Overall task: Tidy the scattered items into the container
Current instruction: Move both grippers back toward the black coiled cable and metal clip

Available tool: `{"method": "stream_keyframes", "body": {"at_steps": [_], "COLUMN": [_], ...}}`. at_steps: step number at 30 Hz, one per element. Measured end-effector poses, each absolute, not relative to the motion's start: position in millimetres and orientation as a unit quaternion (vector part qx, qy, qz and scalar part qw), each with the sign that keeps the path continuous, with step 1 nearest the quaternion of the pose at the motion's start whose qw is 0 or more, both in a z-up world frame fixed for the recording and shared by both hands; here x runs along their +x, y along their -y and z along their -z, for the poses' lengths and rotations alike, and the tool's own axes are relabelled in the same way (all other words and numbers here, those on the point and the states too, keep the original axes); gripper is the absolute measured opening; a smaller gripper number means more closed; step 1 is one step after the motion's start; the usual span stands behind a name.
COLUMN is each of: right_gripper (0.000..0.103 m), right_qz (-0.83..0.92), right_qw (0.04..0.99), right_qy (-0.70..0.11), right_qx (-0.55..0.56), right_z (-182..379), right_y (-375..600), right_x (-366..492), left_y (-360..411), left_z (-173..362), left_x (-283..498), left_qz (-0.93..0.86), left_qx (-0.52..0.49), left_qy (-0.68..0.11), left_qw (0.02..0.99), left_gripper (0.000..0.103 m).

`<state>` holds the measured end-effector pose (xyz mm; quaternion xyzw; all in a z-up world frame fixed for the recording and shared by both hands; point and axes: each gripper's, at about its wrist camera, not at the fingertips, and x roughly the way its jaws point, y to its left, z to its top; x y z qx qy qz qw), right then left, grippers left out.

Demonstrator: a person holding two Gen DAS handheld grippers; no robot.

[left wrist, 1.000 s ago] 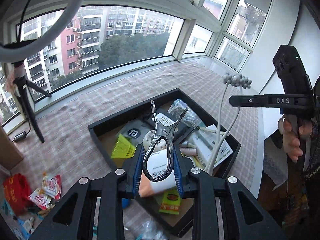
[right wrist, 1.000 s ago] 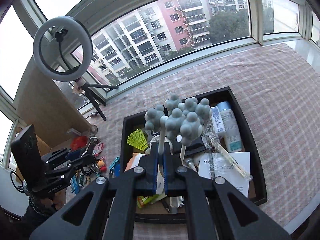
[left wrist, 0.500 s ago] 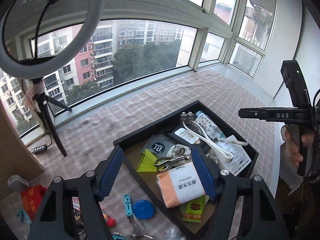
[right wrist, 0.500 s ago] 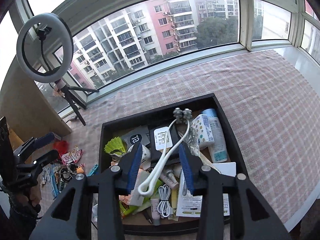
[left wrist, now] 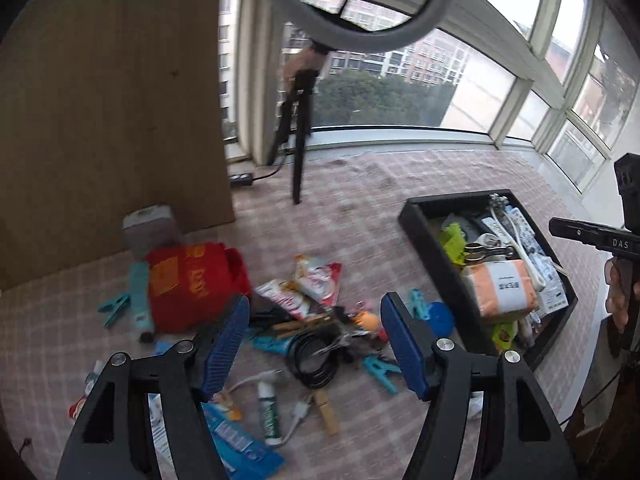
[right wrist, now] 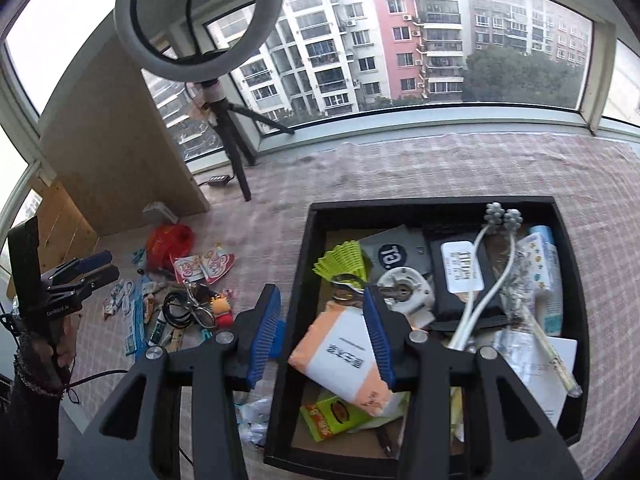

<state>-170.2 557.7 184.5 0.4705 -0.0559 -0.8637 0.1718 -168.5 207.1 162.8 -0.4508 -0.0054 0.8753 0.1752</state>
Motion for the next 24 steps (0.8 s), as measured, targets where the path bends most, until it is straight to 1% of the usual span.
{"method": "stream_keyframes", "body": {"at_steps": [7, 9, 11, 13, 19, 24], "right_gripper": [0.042, 0.042, 0.042, 0.042, 0.042, 0.042], "right_qz": [0.843, 0.832, 0.82, 0.807, 0.77, 0.751], "right_qw": [0.239, 0.259, 0.281, 0.301, 0.338, 0.35], "right_qy": [0.026, 0.009, -0.009, -0.035, -0.122, -0.143], "right_qx": [0.481, 0.49, 0.499, 0.506, 0.527, 0.541], "right_z": [-160.2, -151.7, -142.2, -132.3, -97.6, -75.2], "right_y": [-474.0, -449.5, -427.0, -405.2, -356.7, -344.6], "right_x": [-170.8, -169.3, -168.3, -167.6, -169.3, -180.1], "left_y": [-103.4, -88.4, -82.6, -87.1, -133.1, -177.3], "left_z": [-137.3, -129.8, -121.5, -113.7, -93.5, -79.9], "left_x": [-143.0, -133.6, -126.4, -124.3, -139.2, -165.5], "left_qz": [-0.872, -0.867, -0.86, -0.854, -0.834, -0.818], "left_qx": [-0.476, -0.485, -0.496, -0.505, -0.522, -0.538], "left_qy": [0.067, 0.081, 0.085, 0.083, 0.078, 0.041], "left_qw": [0.089, 0.083, 0.083, 0.096, 0.16, 0.2], "left_gripper": [0.062, 0.062, 0.058, 0.053, 0.053, 0.053]}}
